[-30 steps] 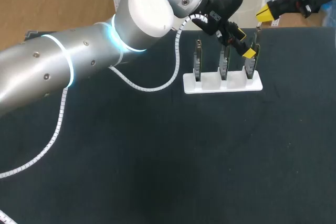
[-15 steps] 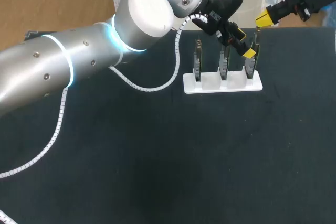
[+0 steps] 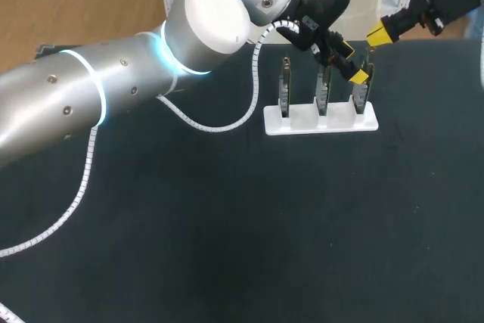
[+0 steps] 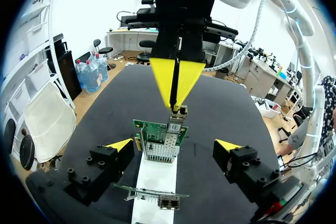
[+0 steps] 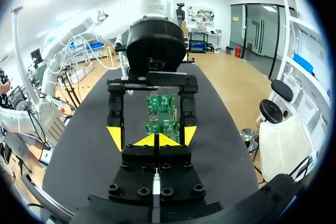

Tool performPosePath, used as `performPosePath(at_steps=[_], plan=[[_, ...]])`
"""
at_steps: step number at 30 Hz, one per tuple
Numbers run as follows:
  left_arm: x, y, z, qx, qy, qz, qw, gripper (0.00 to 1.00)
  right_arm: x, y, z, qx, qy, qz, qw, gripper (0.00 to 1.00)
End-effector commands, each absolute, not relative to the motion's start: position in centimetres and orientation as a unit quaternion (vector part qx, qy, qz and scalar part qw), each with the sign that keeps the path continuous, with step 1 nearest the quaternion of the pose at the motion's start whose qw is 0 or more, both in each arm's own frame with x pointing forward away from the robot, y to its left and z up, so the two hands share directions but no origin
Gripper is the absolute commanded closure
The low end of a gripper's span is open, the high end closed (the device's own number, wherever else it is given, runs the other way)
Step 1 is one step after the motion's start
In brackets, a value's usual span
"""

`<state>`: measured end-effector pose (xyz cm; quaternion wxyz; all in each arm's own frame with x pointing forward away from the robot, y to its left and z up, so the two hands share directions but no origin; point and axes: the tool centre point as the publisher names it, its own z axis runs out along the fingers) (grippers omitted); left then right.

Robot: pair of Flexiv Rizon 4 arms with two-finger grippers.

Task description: Pick up the optical module with the left hand, and insert it into the network port with the right hand.

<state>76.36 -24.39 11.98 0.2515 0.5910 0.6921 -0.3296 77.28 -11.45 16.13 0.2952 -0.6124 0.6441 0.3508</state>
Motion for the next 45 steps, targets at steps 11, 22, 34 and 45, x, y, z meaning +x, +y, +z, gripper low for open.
performPosePath(at_steps=[11,22,34,45], plan=[[76.6,-24.5,12.0,0.592,0.692,-0.329,0.249,0.00,77.7,-11.7,14.6,-0.605,0.655,0.358,0.277,1.00],[76.6,-24.5,12.0,0.592,0.692,-0.329,0.249,0.00,77.5,-11.5,13.9,-0.606,0.656,0.362,0.267,1.00],[76.6,-24.5,12.0,0.592,0.692,-0.329,0.249,0.00,77.2,-11.5,13.2,-0.605,0.662,0.360,0.258,1.00],[76.6,-24.5,12.0,0.592,0.692,-0.329,0.249,0.00,76.9,-11.5,14.2,-0.601,0.656,0.367,0.272,1.00]])
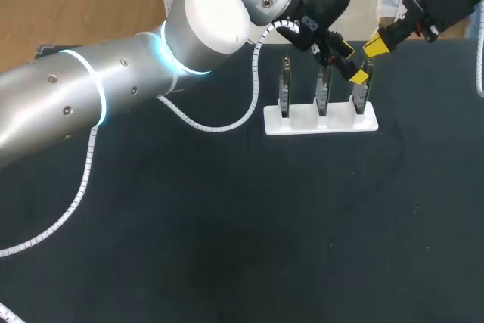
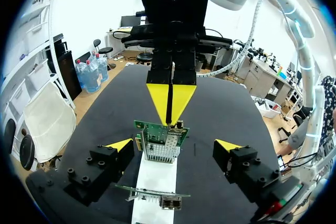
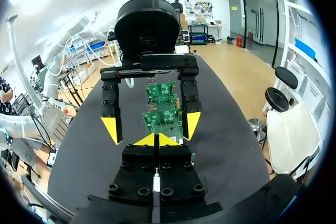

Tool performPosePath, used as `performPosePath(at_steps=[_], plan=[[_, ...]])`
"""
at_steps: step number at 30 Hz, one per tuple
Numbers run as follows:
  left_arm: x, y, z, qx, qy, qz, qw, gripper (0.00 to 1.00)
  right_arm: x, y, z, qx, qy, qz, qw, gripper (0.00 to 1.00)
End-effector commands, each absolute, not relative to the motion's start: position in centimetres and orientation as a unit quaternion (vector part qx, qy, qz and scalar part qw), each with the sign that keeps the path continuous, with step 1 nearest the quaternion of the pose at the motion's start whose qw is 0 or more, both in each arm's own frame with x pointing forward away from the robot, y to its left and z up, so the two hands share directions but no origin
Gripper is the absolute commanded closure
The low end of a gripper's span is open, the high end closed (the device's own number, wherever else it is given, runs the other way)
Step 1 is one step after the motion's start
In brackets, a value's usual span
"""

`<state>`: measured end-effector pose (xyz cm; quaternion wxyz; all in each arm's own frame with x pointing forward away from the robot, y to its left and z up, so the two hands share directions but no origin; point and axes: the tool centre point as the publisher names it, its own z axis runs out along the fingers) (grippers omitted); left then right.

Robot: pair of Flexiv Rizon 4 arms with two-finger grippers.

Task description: Pick up the optical module with the left hand, and insert it into the network port with the right hand.

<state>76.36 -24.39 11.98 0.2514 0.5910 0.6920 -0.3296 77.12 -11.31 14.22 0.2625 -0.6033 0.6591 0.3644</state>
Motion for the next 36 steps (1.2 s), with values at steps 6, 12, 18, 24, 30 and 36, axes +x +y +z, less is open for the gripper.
performPosePath(at_steps=[6,12,18,24,30,36], plan=[[76.6,-24.5,12.0,0.592,0.692,-0.329,0.249,0.00,77.1,-11.6,15.6,-0.603,0.649,0.361,0.290,1.00],[76.6,-24.5,12.0,0.592,0.692,-0.329,0.249,0.00,77.6,-12.0,17.0,-0.604,0.645,0.349,0.311,1.00],[76.8,-24.3,13.2,0.595,0.688,-0.319,0.266,0.00,77.8,-12.3,17.9,-0.602,0.644,0.339,0.330,1.00],[77.4,-23.7,14.7,0.596,0.688,-0.302,0.283,0.00,77.9,-12.5,19.4,-0.603,0.636,0.327,0.355,1.00],[77.8,-23.2,17.2,0.599,0.682,-0.274,0.319,0.00,78.3,-12.8,20.2,-0.593,0.645,0.306,0.373,0.91],[77.8,-23.0,17.9,0.601,0.676,-0.269,0.331,0.00,78.5,-12.9,20.3,-0.579,0.665,0.285,0.377,0.00]])
